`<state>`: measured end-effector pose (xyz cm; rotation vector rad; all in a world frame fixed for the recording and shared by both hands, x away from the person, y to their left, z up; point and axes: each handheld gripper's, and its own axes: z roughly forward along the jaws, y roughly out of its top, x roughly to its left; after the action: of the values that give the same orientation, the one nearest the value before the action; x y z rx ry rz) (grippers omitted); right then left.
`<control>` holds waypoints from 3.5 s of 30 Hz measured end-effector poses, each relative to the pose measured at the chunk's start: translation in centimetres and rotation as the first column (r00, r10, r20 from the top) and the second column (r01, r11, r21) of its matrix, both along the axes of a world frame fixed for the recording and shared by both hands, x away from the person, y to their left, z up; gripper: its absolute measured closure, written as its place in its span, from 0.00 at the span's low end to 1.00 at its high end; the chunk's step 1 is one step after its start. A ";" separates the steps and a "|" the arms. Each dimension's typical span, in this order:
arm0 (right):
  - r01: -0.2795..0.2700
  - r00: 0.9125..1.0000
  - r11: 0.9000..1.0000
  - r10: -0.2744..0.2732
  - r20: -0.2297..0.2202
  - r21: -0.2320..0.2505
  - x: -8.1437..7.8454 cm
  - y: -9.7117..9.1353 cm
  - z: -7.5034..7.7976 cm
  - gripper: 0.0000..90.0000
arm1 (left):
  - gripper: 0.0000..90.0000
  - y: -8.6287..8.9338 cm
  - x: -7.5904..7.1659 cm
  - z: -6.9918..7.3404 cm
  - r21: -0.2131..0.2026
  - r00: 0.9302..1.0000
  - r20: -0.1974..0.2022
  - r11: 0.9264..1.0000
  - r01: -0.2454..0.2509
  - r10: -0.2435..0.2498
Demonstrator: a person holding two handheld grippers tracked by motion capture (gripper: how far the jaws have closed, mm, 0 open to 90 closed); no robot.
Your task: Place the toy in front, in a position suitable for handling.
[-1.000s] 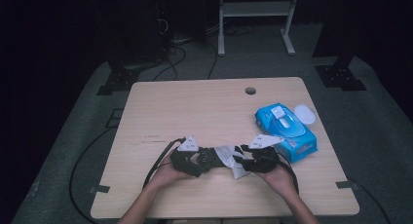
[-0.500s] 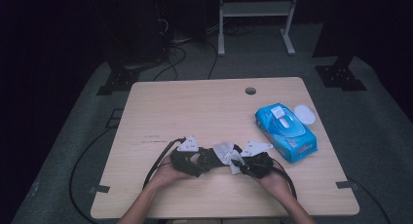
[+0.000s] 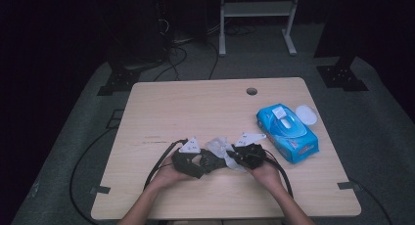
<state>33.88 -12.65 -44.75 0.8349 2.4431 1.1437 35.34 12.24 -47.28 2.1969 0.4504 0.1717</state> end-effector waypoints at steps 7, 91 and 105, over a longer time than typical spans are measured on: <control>0.041 0.999 0.999 -0.041 -0.022 0.018 -0.2 -1.2 -0.7 0.92 | 0.24 -0.1 -0.1 0.1 0.011 1.000 0.005 1.000 -0.011 0.011; -0.030 0.999 0.999 0.031 -0.021 0.026 -1.5 2.2 -0.4 0.93 | 0.26 -0.2 -0.8 -0.3 0.105 0.996 0.085 0.994 0.014 -0.023; 0.105 0.994 0.994 -0.105 -0.018 0.001 0.0 -1.7 -0.9 0.94 | 0.27 -0.1 -0.6 -0.3 0.095 0.997 0.073 0.995 0.018 -0.025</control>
<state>33.90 -14.36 -45.62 0.9660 2.3823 1.1051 34.75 12.18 -47.56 2.2781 0.3845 0.2666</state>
